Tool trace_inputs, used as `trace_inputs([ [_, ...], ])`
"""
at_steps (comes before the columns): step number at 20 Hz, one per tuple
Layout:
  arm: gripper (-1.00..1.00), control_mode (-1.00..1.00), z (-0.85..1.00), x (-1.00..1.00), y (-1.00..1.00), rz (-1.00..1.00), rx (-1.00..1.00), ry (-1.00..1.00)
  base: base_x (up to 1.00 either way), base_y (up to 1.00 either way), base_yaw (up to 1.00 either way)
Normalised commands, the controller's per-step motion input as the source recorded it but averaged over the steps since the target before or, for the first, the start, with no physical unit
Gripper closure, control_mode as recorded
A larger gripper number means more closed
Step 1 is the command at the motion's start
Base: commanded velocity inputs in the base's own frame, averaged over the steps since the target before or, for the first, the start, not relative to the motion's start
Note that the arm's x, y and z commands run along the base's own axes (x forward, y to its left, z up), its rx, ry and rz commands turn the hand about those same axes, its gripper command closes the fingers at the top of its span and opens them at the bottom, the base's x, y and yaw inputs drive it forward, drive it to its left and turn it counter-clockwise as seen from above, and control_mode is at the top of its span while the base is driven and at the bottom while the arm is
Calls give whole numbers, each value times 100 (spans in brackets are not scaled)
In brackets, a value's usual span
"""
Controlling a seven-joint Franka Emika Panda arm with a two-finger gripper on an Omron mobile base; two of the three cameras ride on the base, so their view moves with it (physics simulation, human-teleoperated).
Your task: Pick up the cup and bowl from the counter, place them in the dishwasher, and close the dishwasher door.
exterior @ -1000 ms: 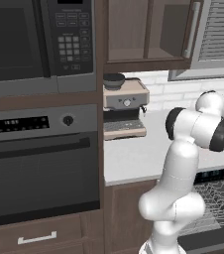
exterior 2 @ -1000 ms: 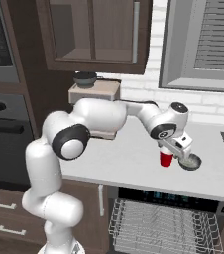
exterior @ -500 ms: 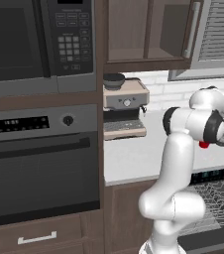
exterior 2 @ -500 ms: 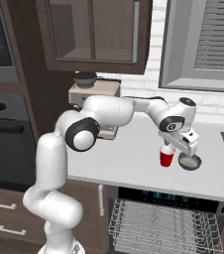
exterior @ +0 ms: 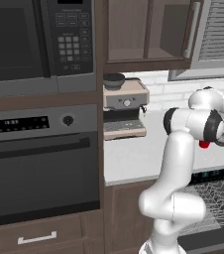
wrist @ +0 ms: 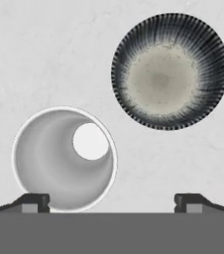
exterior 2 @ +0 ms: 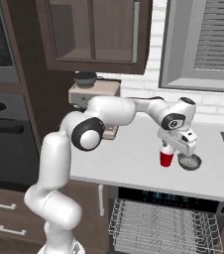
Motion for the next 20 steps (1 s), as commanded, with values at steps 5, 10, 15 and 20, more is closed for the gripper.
trace_inputs([
  [5, -100, -100, -25, 0, 16, 0, 0, 2, 0, 0, 0],
  [10, -100, -100, -27, 0, 0, 0, 0, 0, 0, 0, 0],
  [15, -100, -100, 6, 5, -5, 0, 0, 0, 0, 0, 0],
  [20, -100, -100, 12, 27, 0, -1, 0, 0, 0, 0, 0],
])
